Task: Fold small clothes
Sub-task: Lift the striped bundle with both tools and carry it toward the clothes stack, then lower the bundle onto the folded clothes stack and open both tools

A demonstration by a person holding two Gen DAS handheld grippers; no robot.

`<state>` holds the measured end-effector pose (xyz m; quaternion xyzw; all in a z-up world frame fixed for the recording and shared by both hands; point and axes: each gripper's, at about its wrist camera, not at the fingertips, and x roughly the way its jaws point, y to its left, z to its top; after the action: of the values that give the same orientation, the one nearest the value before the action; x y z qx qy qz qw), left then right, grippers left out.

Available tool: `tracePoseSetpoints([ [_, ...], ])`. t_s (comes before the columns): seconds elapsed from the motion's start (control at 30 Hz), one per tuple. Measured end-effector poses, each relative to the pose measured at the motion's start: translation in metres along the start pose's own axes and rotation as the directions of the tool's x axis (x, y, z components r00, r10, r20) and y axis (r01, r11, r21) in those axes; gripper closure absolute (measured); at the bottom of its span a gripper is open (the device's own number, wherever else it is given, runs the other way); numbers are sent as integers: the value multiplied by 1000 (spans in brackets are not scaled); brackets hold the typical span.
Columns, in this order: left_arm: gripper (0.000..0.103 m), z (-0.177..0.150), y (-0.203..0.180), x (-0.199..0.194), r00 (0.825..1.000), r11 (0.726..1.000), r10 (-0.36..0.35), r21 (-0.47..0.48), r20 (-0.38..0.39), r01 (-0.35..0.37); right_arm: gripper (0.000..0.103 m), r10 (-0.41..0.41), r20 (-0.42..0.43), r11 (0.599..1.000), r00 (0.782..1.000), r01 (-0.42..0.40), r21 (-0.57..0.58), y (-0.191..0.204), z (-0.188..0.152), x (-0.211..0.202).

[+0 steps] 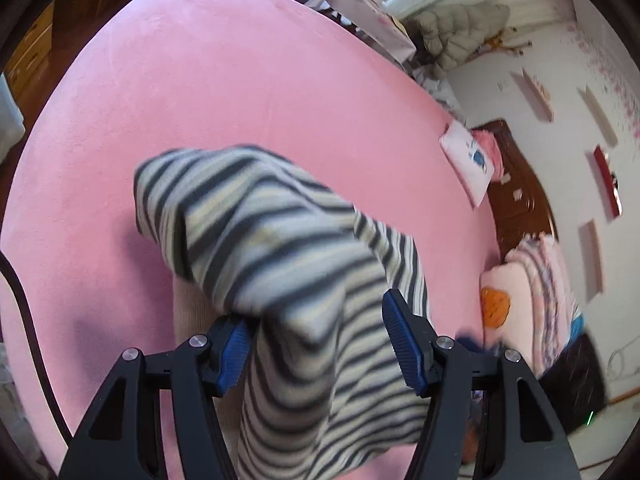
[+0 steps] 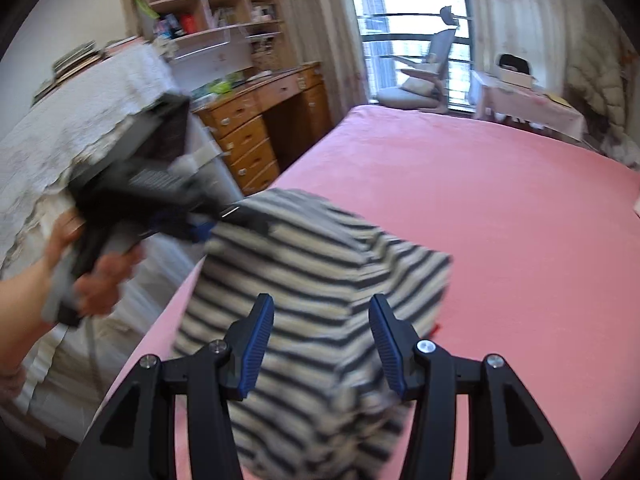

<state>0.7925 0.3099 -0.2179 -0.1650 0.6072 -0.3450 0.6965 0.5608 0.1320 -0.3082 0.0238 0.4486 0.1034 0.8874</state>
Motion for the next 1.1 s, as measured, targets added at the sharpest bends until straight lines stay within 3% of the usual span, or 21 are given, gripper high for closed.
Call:
tracePoseSetpoints([
  [0.3,41,36,15,16,1000,999,1,-47,29,0,53,30,-118,992,993,-44,-117,36,-39,40],
  [0.4,43,39,12,21,1000,1000,15,-2,21,-15,53,-27,-137,981,990,-1,-196,45,-54,49],
  [0.5,48,38,-7,13,997,995,36,95,71,-43,53,-23,-138,977,990,-7,-215,49,-63,48],
  [0.53,49,35,-17,11,994,986,49,152,98,-64,53,-21,-137,976,990,-9,-216,49,-65,48],
  [0.57,60,33,-24,7,990,974,71,204,123,-95,53,-19,-134,977,991,-10,-214,49,-65,47],
  [0.63,68,28,-32,6,981,942,109,299,160,-153,53,-16,-128,979,992,-10,-203,47,-68,45],
  [0.7,80,21,-42,4,973,910,109,374,204,-181,53,-7,-126,984,992,-15,-180,42,-69,45],
  [0.77,84,19,-45,1,967,891,97,412,234,-189,53,-6,-118,985,993,-15,-170,40,-70,43],
  [0.83,84,29,-37,11,970,899,141,384,200,-210,53,-5,-115,986,993,-14,-165,39,-73,43],
  [0.87,84,40,-21,21,975,924,175,319,141,-212,53,-4,-116,986,993,-15,-164,37,-75,43],
  [0.93,82,52,0,27,976,950,196,228,93,-212,53,0,-116,987,993,-19,-159,38,-75,42],
  [1.1,80,54,22,23,972,965,229,120,50,-233,53,26,-111,986,993,-43,-162,45,-72,37],
])
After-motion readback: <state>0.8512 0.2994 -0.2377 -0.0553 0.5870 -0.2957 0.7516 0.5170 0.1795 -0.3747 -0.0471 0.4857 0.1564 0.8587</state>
